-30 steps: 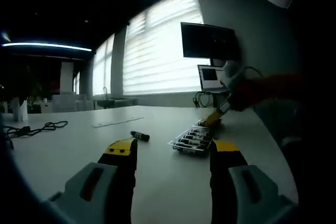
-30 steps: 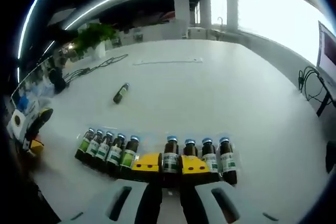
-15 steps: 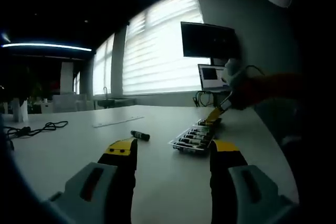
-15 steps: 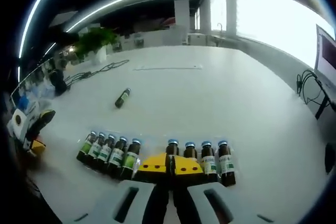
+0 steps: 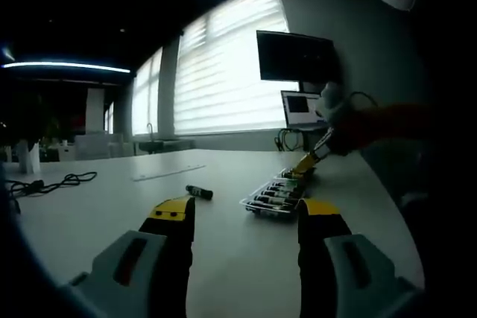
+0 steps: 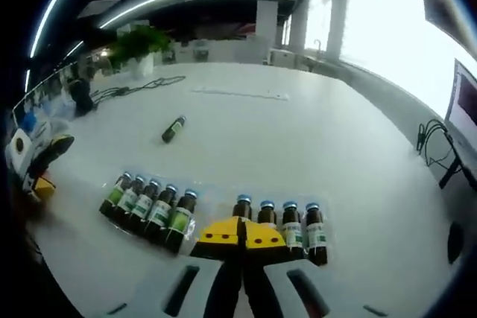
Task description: Grip medicine bottles put into box
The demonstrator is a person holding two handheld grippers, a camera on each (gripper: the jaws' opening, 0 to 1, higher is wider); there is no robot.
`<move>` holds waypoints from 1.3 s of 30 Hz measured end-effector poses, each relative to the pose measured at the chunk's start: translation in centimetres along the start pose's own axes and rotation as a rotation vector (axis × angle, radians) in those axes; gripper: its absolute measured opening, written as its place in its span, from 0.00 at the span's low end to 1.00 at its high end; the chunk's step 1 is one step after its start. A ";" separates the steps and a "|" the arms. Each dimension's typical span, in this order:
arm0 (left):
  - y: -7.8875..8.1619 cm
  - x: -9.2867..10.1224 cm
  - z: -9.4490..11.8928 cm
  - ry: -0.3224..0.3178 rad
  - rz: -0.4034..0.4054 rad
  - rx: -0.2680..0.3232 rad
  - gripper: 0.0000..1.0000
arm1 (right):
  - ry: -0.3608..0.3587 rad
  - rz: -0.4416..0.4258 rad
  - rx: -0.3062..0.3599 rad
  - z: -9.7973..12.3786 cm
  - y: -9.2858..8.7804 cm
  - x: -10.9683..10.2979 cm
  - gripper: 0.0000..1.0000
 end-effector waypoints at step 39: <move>-0.2 0.2 0.0 -0.008 -0.019 0.002 0.48 | 0.141 -0.132 0.079 -1.6 5.6 -2.3 0.10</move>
Point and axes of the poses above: the point that each gripper's makers call its tool centre point, and the gripper's own axes: z roughly backward along the fingers, x roughly to its right, y roughly out of its top, the point moved 2 cm from there along z, roughly backward along the fingers, and after that the axes turned 1 degree about y, right-handed, at the moved point
